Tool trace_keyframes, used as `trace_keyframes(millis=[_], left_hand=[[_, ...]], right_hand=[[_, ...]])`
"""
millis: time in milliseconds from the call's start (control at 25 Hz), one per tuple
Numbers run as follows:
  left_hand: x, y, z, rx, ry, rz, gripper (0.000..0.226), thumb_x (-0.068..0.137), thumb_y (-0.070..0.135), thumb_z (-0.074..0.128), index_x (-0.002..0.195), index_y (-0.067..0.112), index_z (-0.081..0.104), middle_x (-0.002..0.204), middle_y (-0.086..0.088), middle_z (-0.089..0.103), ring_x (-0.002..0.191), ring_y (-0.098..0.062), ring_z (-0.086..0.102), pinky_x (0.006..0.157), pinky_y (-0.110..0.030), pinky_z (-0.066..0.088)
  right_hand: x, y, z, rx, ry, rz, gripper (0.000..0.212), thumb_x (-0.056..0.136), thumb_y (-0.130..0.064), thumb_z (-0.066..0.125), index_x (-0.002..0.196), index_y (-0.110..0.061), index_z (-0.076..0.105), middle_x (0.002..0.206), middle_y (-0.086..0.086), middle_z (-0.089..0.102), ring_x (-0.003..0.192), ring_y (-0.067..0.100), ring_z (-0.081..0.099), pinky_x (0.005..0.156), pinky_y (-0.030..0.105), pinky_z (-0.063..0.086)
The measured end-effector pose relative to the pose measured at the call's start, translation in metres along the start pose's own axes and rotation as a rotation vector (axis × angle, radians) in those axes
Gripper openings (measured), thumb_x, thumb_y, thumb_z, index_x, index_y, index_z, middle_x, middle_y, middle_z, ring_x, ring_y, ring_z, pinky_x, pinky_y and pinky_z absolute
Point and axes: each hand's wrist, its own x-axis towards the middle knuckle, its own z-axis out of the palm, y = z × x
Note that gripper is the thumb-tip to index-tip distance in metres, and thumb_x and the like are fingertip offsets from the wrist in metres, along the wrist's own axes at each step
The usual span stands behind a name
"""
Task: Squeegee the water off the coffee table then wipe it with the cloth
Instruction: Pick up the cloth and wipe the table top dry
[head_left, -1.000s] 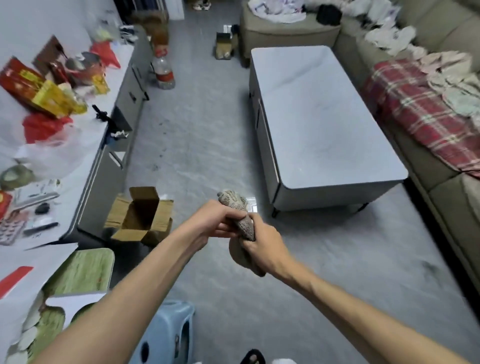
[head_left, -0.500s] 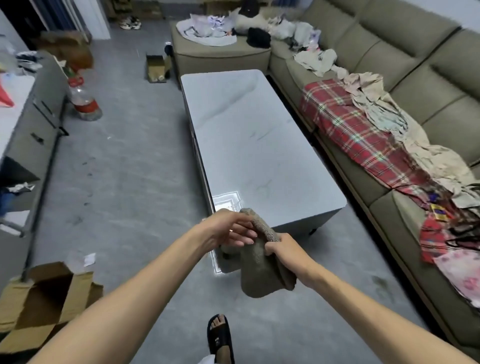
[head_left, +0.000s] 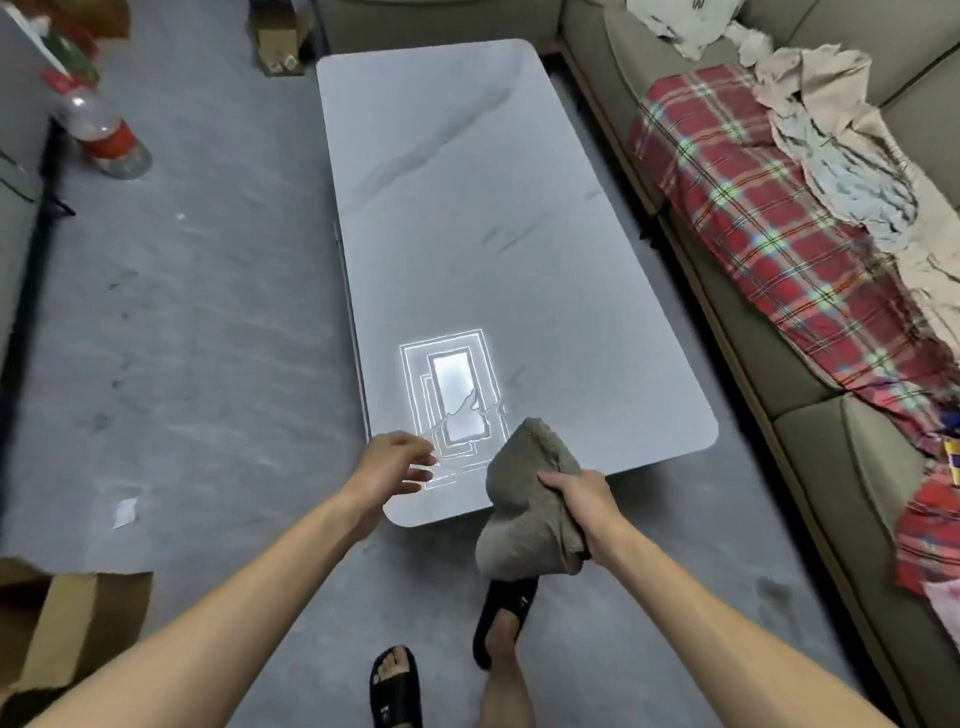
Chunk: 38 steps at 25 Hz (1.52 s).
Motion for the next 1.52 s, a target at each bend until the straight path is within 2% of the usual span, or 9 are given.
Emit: trace_keyframes(millis=[240, 360, 520, 680, 800, 1000, 1160, 1280, 1520], left_hand=[[0.096, -0.029, 0.023, 0.067, 0.257, -0.089, 0.009, 0.089, 0.013, 0.055, 0.092, 0.012, 0.064, 0.101, -0.010, 0.066, 0.086, -0.023, 0.061, 0.076, -0.032, 0.046], [0.139, -0.042, 0.026, 0.200, 0.376, -0.091, 0.008, 0.087, 0.020, 0.057, 0.093, 0.021, 0.063, 0.104, 0.000, 0.065, 0.090, -0.020, 0.058, 0.068, -0.031, 0.043], [0.206, -0.074, 0.008, 0.346, 0.496, -0.049, 0.023, 0.087, 0.027, 0.059, 0.110, 0.021, 0.056, 0.122, 0.000, 0.051, 0.098, -0.017, 0.049, 0.078, -0.032, 0.040], [0.246, -0.115, -0.010, 0.289, 0.454, -0.075, 0.044, 0.088, 0.038, 0.058, 0.125, 0.022, 0.041, 0.120, 0.005, 0.044, 0.104, -0.018, 0.047, 0.082, -0.034, 0.038], [0.260, -0.134, -0.016, 0.234, 0.428, -0.050, 0.044, 0.090, 0.040, 0.057, 0.127, 0.023, 0.040, 0.118, 0.007, 0.047, 0.100, -0.016, 0.047, 0.082, -0.032, 0.037], [0.262, -0.141, -0.035, 0.048, 0.452, -0.060, 0.032, 0.089, 0.043, 0.057, 0.116, 0.031, 0.046, 0.119, 0.008, 0.054, 0.098, -0.011, 0.055, 0.076, -0.022, 0.041], [0.261, -0.142, -0.057, -0.272, 0.337, -0.087, 0.028, 0.092, 0.032, 0.057, 0.114, 0.016, 0.056, 0.118, -0.006, 0.067, 0.112, -0.021, 0.063, 0.104, -0.039, 0.046], [0.259, -0.142, -0.065, -0.435, 0.290, -0.067, 0.014, 0.095, 0.029, 0.053, 0.103, 0.018, 0.057, 0.110, -0.003, 0.071, 0.108, -0.017, 0.067, 0.102, -0.033, 0.046], [0.256, -0.146, -0.076, -0.536, 0.299, -0.093, 0.020, 0.097, 0.037, 0.049, 0.109, 0.020, 0.051, 0.124, -0.010, 0.060, 0.117, -0.017, 0.060, 0.107, -0.032, 0.041]], right_hand=[[0.134, -0.070, -0.070, -0.648, 0.446, -0.407, 0.029, 0.079, -0.049, 0.042, 0.078, -0.025, 0.057, 0.073, -0.005, 0.063, 0.067, 0.026, 0.058, 0.060, 0.032, 0.042], [0.202, -0.069, -0.078, -0.838, 0.539, -0.606, 0.012, 0.084, -0.041, 0.040, 0.090, -0.037, 0.050, 0.080, -0.012, 0.054, 0.067, 0.018, 0.049, 0.068, 0.040, 0.044], [0.298, -0.015, -0.065, -0.676, 0.364, -0.526, 0.026, 0.082, -0.038, 0.052, 0.101, -0.024, 0.063, 0.120, 0.007, 0.058, 0.102, 0.025, 0.052, 0.091, 0.050, 0.046], [0.344, 0.029, -0.028, -0.344, 0.300, -0.483, 0.059, 0.090, -0.046, 0.052, 0.143, -0.029, 0.034, 0.158, 0.001, 0.026, 0.146, 0.017, 0.020, 0.119, 0.041, 0.019], [0.356, 0.035, 0.003, -0.253, 0.433, -0.450, 0.072, 0.089, -0.053, 0.046, 0.151, -0.024, 0.023, 0.161, -0.007, 0.015, 0.148, 0.010, 0.010, 0.122, 0.039, 0.010], [0.339, 0.025, 0.064, -0.250, 0.443, -0.496, 0.068, 0.087, -0.048, 0.051, 0.147, -0.023, 0.033, 0.160, -0.003, 0.020, 0.148, 0.014, 0.014, 0.120, 0.045, 0.014], [0.320, 0.020, 0.133, -0.337, 0.289, -0.620, 0.060, 0.079, -0.047, 0.062, 0.133, -0.029, 0.044, 0.156, -0.006, 0.032, 0.145, 0.013, 0.022, 0.117, 0.043, 0.025], [0.309, 0.017, 0.181, -0.518, 0.138, -0.702, 0.083, 0.076, -0.056, 0.062, 0.147, -0.029, 0.031, 0.155, -0.007, 0.033, 0.144, 0.009, 0.022, 0.117, 0.034, 0.022], [0.289, 0.030, 0.225, -1.035, -0.144, -1.049, 0.069, 0.075, -0.076, 0.047, 0.138, -0.046, 0.043, 0.147, -0.005, 0.041, 0.140, 0.017, 0.028, 0.114, 0.042, 0.023]])
